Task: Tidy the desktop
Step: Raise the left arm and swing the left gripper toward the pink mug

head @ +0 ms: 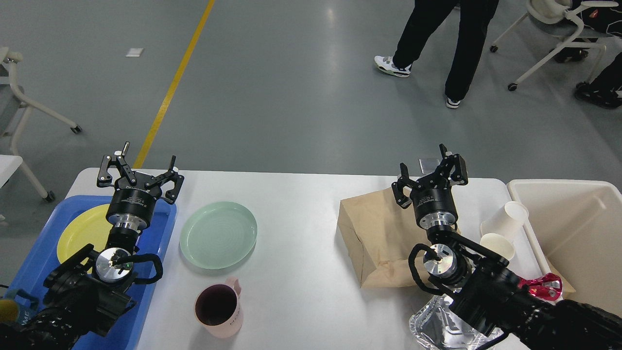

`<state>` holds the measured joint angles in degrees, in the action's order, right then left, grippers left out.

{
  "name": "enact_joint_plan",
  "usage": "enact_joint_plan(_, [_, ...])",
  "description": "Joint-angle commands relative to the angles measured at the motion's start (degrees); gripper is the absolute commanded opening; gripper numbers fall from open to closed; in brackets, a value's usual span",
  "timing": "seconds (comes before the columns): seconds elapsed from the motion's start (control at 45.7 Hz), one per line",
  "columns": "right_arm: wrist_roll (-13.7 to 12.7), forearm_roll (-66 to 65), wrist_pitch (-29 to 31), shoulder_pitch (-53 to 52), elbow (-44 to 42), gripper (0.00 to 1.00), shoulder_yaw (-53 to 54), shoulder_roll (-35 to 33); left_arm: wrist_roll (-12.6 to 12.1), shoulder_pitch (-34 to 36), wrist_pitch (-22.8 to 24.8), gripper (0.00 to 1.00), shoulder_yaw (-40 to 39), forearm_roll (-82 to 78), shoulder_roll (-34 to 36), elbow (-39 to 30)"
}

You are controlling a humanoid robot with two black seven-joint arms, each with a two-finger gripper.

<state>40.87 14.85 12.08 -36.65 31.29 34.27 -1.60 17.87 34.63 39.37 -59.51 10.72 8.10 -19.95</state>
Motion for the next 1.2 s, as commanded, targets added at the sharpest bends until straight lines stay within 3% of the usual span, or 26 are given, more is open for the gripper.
enact_joint_plan(0.0, [0.0,0.0,0.0,0.0,0.0,1.00,0.0,-0.1,0.1,0.0,0.1,0.97,-0.3,0.0,0.0,0.0])
enact_joint_plan(0.175, [0.0,0.0,0.0,0.0,0.0,1.00,0.0,-0.1,0.1,-0.4,5.2,0.97,-0.1,0.0,-0.8,0.0])
enact_joint_plan(0.46, [0.0,0.0,0.0,0.0,0.0,1.00,0.0,0.0,0.1,-0.7,5.8,0.97,-0.5,0.0,-1.0,0.0])
enact_joint_plan(0.569, [0.0,0.0,0.0,0.0,0.0,1.00,0.0,0.0,-0.7,-0.1,3.8,0.97,1.1,-0.7,-0.4,0.2])
enact_joint_plan(0.657, [0.0,0.0,0.0,0.0,0.0,1.00,0.0,0.0,-0.8,1.0,-0.8,0.97,4.8,-0.8,0.2,0.2])
enact_joint_plan(0.788, [0.0,0.0,0.0,0.0,0.0,1.00,0.0,0.0,-0.8,6.9,-11.6,0.97,14.1,-0.9,4.3,0.6])
enact_joint_plan(0.897, [0.0,0.0,0.0,0.0,0.0,1.00,0.0,0.0,-0.8,11.9,-19.9,0.97,28.4,-2.4,9.8,0.6])
enact_joint_plan(1.182, [0.0,0.0,0.0,0.0,0.0,1.00,0.0,0.0,-0.8,30.4,-21.3,0.97,68.7,-8.9,14.9,0.6])
